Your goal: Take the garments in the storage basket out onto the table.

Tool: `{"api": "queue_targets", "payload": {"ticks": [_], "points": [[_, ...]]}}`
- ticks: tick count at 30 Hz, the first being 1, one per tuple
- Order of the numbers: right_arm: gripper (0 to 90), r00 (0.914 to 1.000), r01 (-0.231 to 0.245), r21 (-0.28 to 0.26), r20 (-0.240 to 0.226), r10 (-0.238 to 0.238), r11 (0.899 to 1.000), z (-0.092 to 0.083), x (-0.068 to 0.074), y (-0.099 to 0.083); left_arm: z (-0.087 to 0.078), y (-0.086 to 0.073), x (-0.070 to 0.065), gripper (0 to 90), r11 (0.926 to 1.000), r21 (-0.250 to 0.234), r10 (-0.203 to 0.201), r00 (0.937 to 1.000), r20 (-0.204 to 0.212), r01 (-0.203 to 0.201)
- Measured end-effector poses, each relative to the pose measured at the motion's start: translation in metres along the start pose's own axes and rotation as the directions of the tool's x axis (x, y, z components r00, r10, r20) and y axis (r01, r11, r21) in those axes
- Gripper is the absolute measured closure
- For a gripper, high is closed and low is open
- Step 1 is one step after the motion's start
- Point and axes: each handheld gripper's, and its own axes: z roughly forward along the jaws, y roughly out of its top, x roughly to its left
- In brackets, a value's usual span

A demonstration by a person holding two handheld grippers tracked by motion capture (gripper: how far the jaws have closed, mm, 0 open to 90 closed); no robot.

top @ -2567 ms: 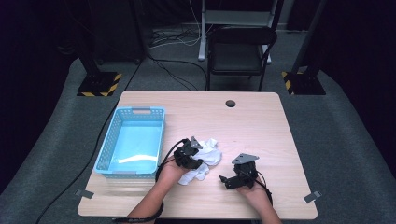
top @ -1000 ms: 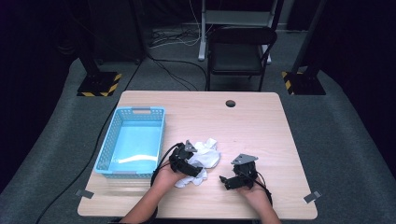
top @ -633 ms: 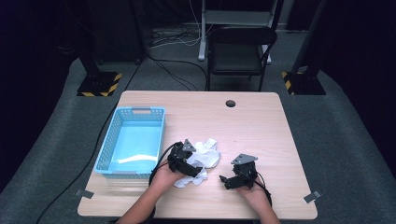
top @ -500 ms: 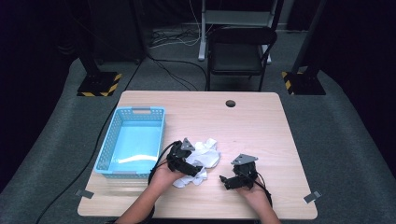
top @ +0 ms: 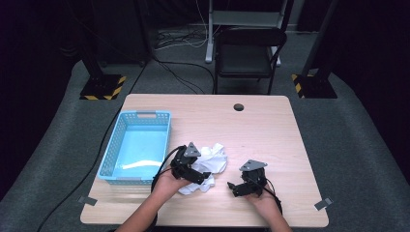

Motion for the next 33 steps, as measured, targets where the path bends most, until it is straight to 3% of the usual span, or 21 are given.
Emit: {"api": "queue_targets", "payload": {"ticks": [23,33], "points": [[0.1,1.0,-0.001,0.007,0.0,0.001,1.0,-0.002,0.003,-0.002,-0.03,0.005,0.011,6.6,0.9954,-0.095,-0.015,0.9997,-0.021,0.013],[0.1,1.0,-0.004,0.005,0.004,0.004,1.0,-0.003,0.003,-0.004,-0.054,0.009,0.012,6.3,0.9865,-0.163,-0.02,0.9994,-0.029,0.015]]}}
